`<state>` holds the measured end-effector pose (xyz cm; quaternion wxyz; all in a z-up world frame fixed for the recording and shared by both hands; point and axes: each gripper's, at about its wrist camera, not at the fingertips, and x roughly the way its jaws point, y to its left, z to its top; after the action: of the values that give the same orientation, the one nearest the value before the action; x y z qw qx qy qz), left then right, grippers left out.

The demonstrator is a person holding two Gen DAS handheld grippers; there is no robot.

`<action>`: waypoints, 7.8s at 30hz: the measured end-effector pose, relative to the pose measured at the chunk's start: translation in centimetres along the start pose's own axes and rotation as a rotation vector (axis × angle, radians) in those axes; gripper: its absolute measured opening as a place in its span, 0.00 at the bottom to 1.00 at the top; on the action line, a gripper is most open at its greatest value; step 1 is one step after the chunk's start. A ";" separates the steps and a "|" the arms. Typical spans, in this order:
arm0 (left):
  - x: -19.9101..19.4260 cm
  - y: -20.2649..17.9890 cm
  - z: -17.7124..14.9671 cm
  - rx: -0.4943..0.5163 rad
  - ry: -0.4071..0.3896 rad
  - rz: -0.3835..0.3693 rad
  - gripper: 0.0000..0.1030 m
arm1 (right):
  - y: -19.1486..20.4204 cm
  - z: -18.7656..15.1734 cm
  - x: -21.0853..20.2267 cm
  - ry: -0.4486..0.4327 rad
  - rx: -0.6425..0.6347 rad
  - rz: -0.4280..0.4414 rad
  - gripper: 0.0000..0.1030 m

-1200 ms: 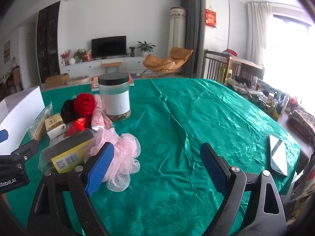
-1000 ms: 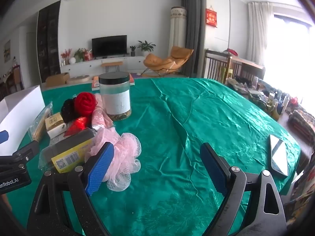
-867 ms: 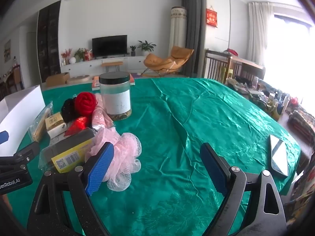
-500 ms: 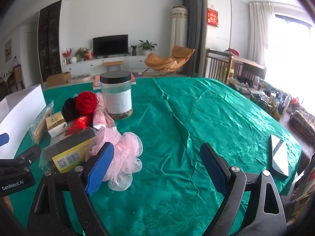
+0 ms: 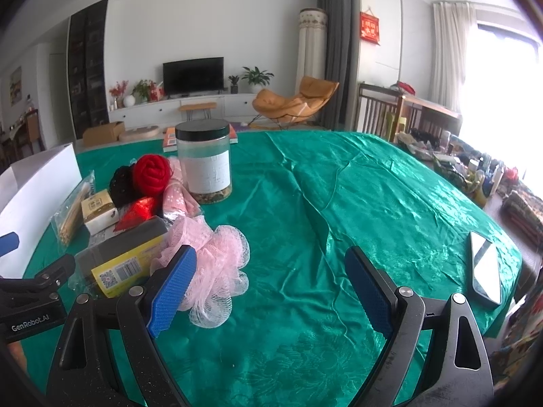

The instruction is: Organize soft objects

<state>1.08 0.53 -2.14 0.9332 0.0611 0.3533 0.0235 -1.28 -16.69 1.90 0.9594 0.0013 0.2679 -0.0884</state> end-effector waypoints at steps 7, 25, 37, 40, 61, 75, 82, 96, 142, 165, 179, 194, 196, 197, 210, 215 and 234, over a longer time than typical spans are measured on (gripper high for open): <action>0.2 -0.1 -0.1 0.004 0.008 0.004 1.00 | 0.2 0.1 0.1 0.003 0.001 0.001 0.88; 1.2 -0.1 -0.8 0.005 0.049 0.003 1.00 | 0.4 -0.2 0.5 0.010 0.003 0.004 0.88; 1.5 -0.2 -1.0 0.001 0.054 -0.018 1.00 | 0.5 -0.5 0.6 0.015 0.004 0.008 0.88; 1.0 0.6 -0.9 -0.025 0.040 -0.073 1.00 | 0.5 -0.5 0.6 0.015 0.006 0.009 0.88; 4.9 1.2 -4.9 0.038 0.226 -0.211 1.00 | 4.7 -2.4 6.7 0.288 -0.054 0.043 0.87; 5.1 1.3 -4.9 0.023 0.217 -0.205 1.00 | 0.5 -3.8 2.9 0.284 0.310 0.035 0.88; 5.1 1.3 -4.9 0.023 0.217 -0.206 1.00 | -0.1 -3.9 4.6 0.331 0.326 0.023 0.88; 5.0 1.4 -4.8 0.020 0.218 -0.205 1.00 | -0.2 -3.1 6.5 0.345 0.246 -0.029 0.89; 1.5 -1.9 1.9 0.230 0.111 -0.328 1.00 | -0.5 -3.4 6.9 0.345 0.221 -0.038 0.89; 2.8 4.2 4.6 -0.115 0.285 -0.647 0.56 | -11.4 7.7 17.6 0.380 0.243 0.160 0.16; -6.5 26.3 4.8 -0.327 0.057 -0.358 0.56 | 11.0 15.1 -2.5 0.159 0.040 0.643 0.16; -5.0 35.2 -2.6 -0.524 0.071 0.137 1.00 | 31.7 6.7 -3.0 0.393 -0.211 0.870 0.71; -5.0 32.2 -1.6 -0.470 0.042 0.082 1.00 | 28.6 6.0 -2.3 0.321 -0.221 0.752 0.71; -5.1 30.4 -0.8 -0.440 0.031 0.046 1.00 | 27.0 5.6 -1.5 0.290 -0.217 0.685 0.71; 1.1 4.4 0.4 -0.027 0.180 -0.332 1.00 | 6.9 -1.7 6.3 0.284 -0.042 0.110 0.73; 5.7 3.1 -0.9 -0.028 0.180 -0.254 1.00 | 5.5 -2.2 7.1 0.313 -0.005 0.090 0.73; 8.6 2.6 -2.0 0.000 0.192 -0.194 1.00 | 5.3 -2.8 7.6 0.352 -0.011 0.090 0.80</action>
<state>6.18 4.05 -8.92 0.8930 0.0241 0.4453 -0.0610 4.56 -12.63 -4.67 0.9006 0.0232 0.4320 -0.0424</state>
